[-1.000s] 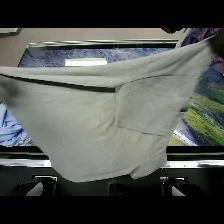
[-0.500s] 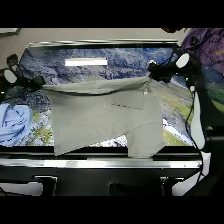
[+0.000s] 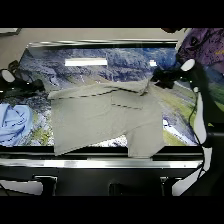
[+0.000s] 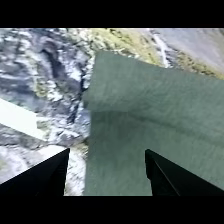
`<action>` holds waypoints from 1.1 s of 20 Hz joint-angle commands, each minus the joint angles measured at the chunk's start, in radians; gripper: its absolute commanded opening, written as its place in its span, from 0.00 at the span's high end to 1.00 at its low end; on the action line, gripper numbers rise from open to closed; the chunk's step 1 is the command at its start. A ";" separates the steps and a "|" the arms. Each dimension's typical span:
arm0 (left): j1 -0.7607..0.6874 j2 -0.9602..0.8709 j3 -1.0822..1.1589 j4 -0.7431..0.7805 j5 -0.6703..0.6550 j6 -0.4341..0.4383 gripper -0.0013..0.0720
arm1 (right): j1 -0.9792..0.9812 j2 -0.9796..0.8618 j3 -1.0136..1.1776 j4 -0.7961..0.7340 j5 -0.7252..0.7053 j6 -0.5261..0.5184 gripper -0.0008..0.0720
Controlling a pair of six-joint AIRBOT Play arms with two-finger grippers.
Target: Fold the clothes and pants, and hang the long-sleeved shirts on hangers.
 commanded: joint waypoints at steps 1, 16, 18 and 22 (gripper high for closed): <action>0.104 0.098 0.006 -0.025 -0.233 0.141 0.24 | -0.146 0.079 -0.015 -0.042 0.233 -0.185 0.33; 0.222 0.287 -0.302 -0.121 -0.229 0.142 0.26 | -0.351 0.180 -0.761 0.197 0.224 -0.576 0.34; 0.222 0.287 -0.301 -0.122 -0.219 0.092 0.26 | -0.351 0.180 -0.794 0.208 0.198 -0.598 0.34; 0.224 0.288 -0.309 -0.129 -0.271 0.060 0.26 | -0.349 0.179 -0.835 0.273 0.140 -0.644 0.44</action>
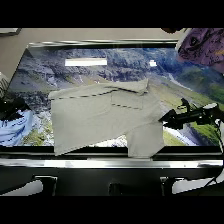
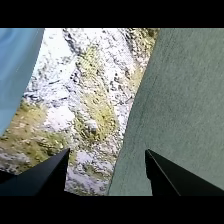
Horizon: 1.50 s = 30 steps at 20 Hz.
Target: Fold the clothes and pants, and hang the long-sleeved shirts on hangers.
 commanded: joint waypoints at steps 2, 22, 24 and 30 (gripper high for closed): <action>0.028 0.022 -0.054 -0.010 -0.048 0.018 0.26 | 0.002 -0.003 -0.055 0.034 -0.093 -0.051 0.51; 0.284 0.189 -0.837 -0.381 0.076 0.341 0.26 | 0.000 0.000 -0.066 0.101 -0.047 -0.074 0.94; 0.233 0.189 -0.837 -0.380 0.085 0.341 0.26 | 0.000 0.004 -0.066 0.109 -0.043 -0.074 0.94; 0.178 0.189 -0.837 -0.380 0.082 0.337 0.26 | 0.000 0.050 -0.066 0.108 -0.063 -0.075 0.94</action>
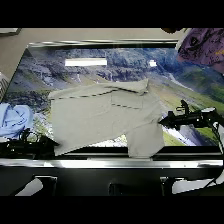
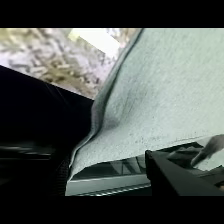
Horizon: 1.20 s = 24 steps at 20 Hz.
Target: Fold the clothes and pants, and hang the long-sleeved shirts on hangers.
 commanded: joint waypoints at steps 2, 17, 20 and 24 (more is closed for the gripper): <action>-0.018 -0.001 -0.007 0.010 0.013 0.000 0.28 | -0.001 0.018 0.001 0.014 0.004 0.000 0.94; -0.131 -0.001 -0.014 0.009 -0.003 0.005 0.95 | -0.001 0.018 0.001 0.014 0.012 0.012 0.94; -0.131 -0.001 -0.013 0.005 -0.002 0.005 0.95 | 0.000 0.024 0.001 0.014 0.032 0.012 0.94; -0.193 0.000 0.069 -0.021 0.077 -0.008 0.96 | 0.129 0.076 0.028 0.014 -0.051 0.020 0.94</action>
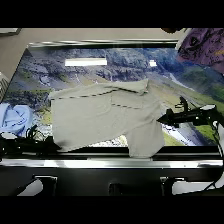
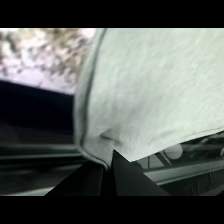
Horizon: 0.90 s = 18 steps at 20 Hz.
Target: Fold the clothes and pants, and hang the long-sleeved shirts on hangers.
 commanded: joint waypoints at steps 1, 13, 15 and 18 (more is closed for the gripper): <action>-0.069 0.001 0.103 -0.018 0.071 -0.030 0.96 | 0.125 0.047 0.051 0.001 -0.115 0.026 0.94; -0.165 0.009 1.460 0.207 0.179 -0.220 0.96 | 0.407 0.217 1.148 -0.489 -0.203 0.314 0.94; -0.165 0.039 1.627 0.328 0.116 -0.269 0.96 | 0.407 0.373 1.118 -0.552 -0.212 0.315 0.94; -0.165 0.175 1.637 0.448 0.096 -0.331 0.96 | 0.407 0.582 1.102 -0.639 -0.136 0.324 0.94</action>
